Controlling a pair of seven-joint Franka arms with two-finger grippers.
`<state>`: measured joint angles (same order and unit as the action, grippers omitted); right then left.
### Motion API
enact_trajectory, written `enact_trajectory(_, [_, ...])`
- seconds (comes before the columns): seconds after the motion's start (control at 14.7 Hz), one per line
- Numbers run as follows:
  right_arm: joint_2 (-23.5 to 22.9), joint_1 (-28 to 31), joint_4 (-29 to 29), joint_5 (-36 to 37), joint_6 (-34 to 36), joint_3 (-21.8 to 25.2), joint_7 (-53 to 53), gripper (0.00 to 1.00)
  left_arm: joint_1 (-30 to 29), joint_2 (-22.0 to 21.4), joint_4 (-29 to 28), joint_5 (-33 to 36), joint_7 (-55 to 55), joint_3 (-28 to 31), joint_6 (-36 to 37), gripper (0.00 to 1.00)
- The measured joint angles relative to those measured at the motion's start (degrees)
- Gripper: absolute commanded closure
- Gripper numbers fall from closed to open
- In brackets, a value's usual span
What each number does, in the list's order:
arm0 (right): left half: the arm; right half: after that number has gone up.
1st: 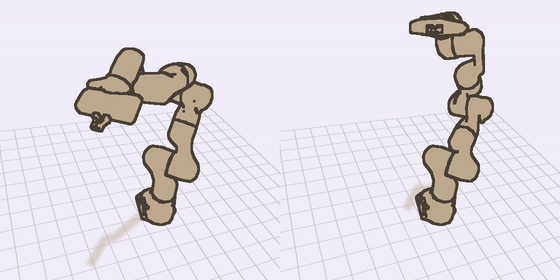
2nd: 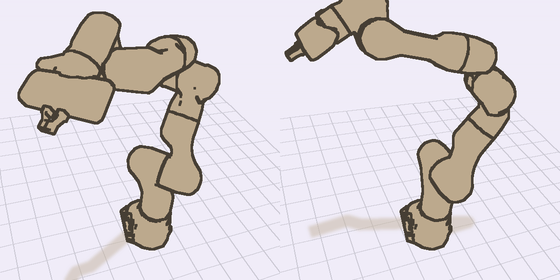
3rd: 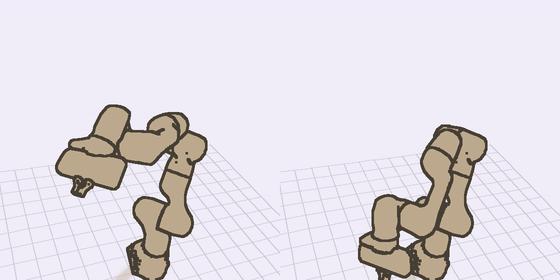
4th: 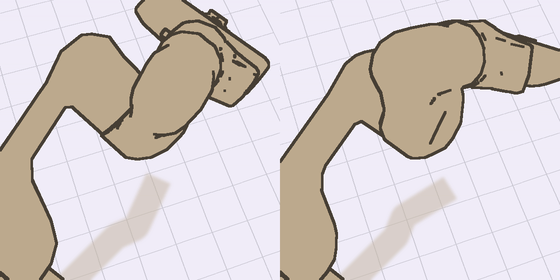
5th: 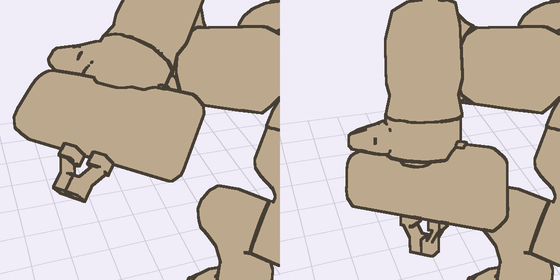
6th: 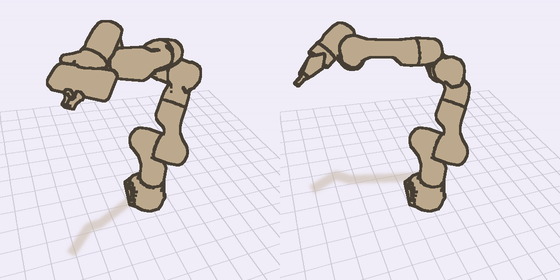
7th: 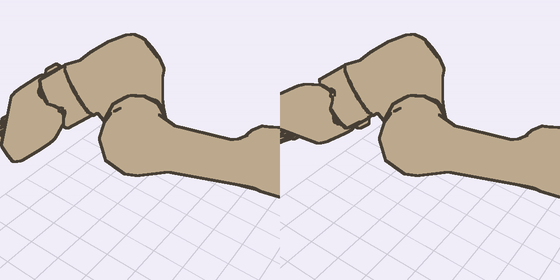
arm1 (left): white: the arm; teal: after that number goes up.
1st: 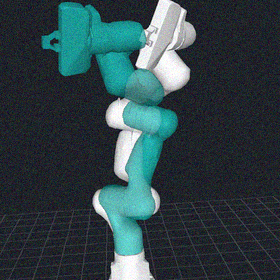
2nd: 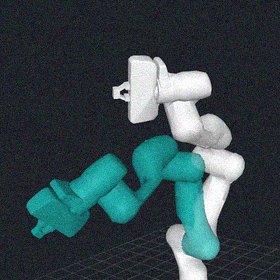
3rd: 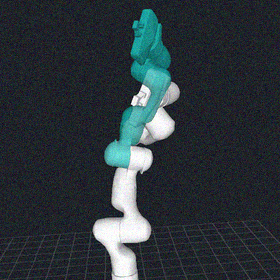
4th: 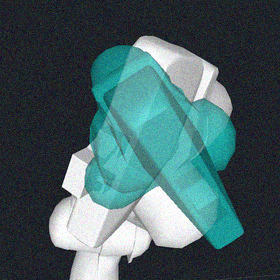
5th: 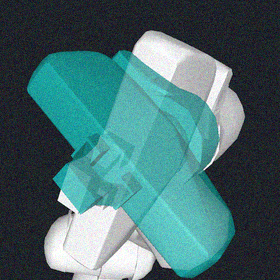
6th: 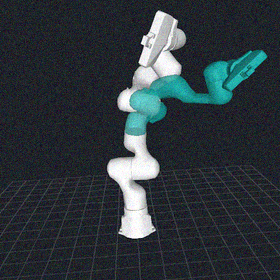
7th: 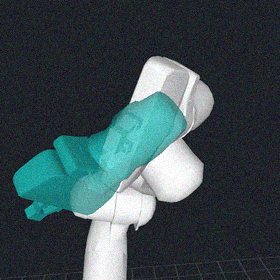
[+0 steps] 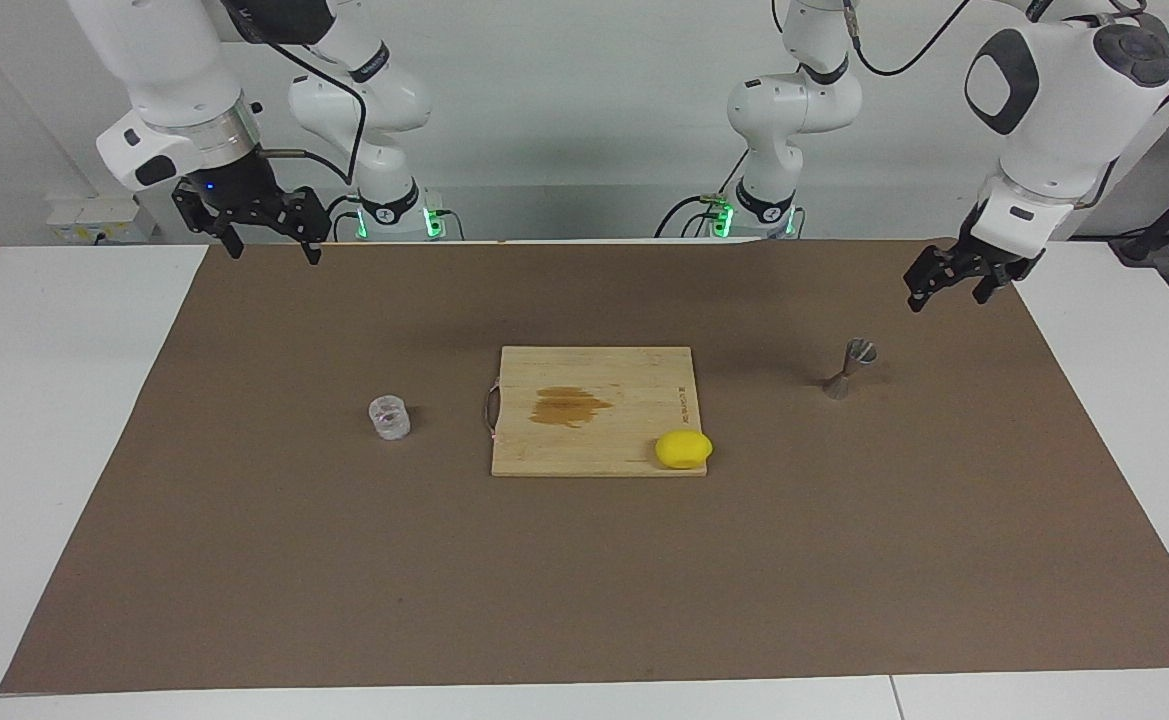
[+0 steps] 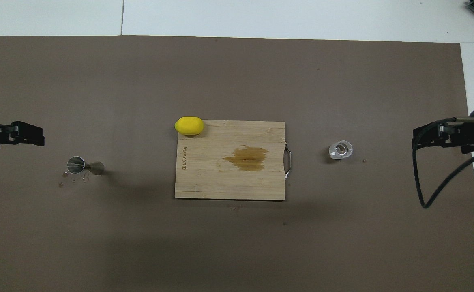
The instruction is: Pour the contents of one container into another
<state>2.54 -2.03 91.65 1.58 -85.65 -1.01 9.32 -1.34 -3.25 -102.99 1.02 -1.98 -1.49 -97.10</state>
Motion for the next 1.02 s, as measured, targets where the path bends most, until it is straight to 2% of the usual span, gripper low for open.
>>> enact_trajectory(0.27, [0.0, 0.0, 0.0, 0.0, 0.0, 0.0, 0.0, 0.0, 0.1, -0.3, 0.0, -0.3, -0.1, 0.3, 2.4, 0.0])
enact_trajectory(0.55, [0.0, 0.0, 0.0, 0.0, 0.0, 0.0, 0.0, 0.0, -7.3, 1.0, 0.2, -6.8, 2.6, 1.1, 2.4, 0.0])
enact_trajectory(0.89, [0.1, 0.0, 0.0, 0.0, 0.0, 0.0, 0.0, 0.0, -15.2, 11.0, 9.2, -15.1, 9.4, 1.1, 9.4, 0.0])
enact_trajectory(1.02, [0.8, 0.0, 0.0, 0.0, 0.0, 0.0, 0.0, 0.0, -17.8, 13.8, 10.9, -18.1, 17.1, 1.1, 10.2, 0.0])
